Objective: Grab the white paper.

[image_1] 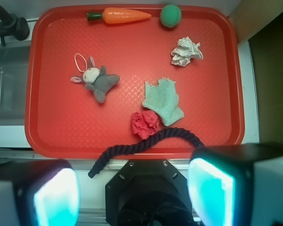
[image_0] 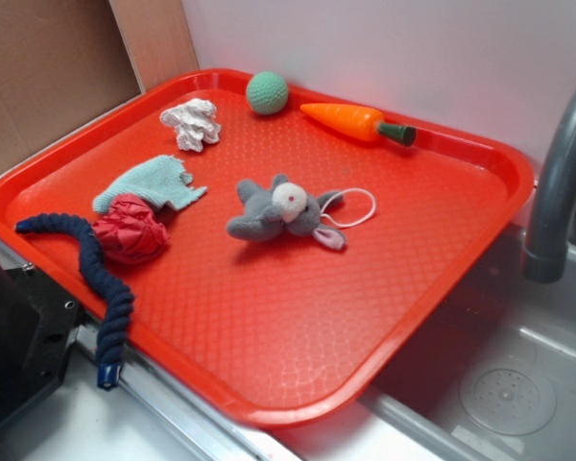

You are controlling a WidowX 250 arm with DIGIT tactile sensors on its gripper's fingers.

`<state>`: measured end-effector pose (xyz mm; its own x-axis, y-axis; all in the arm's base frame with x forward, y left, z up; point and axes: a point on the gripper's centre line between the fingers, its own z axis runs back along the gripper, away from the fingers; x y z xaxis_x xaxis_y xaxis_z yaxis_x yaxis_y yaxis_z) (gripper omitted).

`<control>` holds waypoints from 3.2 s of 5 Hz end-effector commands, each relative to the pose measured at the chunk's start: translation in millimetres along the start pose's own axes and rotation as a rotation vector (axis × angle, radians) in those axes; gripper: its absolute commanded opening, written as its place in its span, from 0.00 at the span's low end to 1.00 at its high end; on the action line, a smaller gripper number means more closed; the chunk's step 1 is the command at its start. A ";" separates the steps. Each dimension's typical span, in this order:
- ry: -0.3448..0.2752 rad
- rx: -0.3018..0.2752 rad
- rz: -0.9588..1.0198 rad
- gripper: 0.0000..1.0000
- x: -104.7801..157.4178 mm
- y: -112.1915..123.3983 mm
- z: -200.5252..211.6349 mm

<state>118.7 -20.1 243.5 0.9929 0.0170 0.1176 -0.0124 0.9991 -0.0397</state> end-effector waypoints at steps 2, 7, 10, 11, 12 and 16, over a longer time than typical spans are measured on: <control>-0.012 0.004 -0.013 1.00 9.4 9.9 -11.3; -0.237 0.180 0.118 1.00 79.1 89.1 -113.5; -0.187 0.242 0.076 1.00 122.3 120.8 -178.5; -0.159 0.233 0.032 1.00 136.1 132.2 -200.2; -0.132 0.217 0.022 1.00 140.3 132.5 -213.9; 0.025 0.303 0.026 0.00 131.2 124.8 -187.5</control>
<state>254.7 93.0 45.0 0.9984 0.0553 0.0140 -0.0571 0.9713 0.2309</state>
